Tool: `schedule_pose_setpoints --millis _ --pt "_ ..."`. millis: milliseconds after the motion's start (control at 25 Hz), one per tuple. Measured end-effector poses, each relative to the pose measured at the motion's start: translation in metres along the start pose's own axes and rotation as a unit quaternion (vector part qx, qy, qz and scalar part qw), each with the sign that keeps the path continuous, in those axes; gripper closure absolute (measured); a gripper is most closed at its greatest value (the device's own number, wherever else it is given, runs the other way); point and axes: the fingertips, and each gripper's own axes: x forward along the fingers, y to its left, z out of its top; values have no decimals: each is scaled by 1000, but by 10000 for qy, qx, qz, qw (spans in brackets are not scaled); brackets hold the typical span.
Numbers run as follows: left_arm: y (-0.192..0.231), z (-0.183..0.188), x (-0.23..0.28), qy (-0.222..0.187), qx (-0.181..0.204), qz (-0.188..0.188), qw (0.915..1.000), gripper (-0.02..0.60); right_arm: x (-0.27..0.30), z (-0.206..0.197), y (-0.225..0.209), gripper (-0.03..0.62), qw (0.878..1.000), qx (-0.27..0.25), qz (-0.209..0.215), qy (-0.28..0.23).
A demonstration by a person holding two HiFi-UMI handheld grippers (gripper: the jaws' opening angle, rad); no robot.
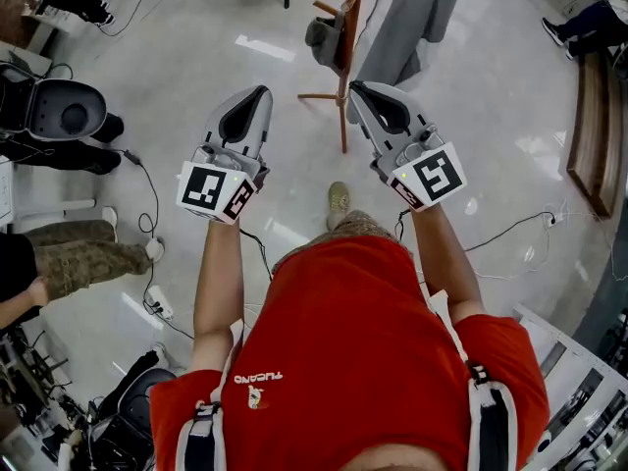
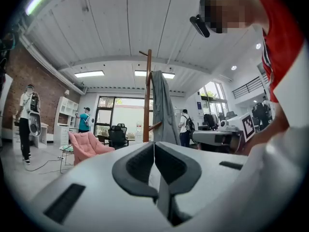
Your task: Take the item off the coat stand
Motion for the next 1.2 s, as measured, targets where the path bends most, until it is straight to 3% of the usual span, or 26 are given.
schedule_pose_setpoints --millis 320,800,1040,1200 --pt "48 -36 70 317 -17 -80 9995 563 34 -26 -53 569 9998 69 13 176" --pt "101 -128 168 1191 84 -871 9890 414 63 -57 -90 569 9972 127 -489 548" --pt "125 -191 220 1701 210 -1378 9755 383 74 -74 -105 569 9911 141 -1054 802" --pt "126 -230 249 2103 429 -1899 9581 365 76 -87 -111 569 9867 171 -1277 991"
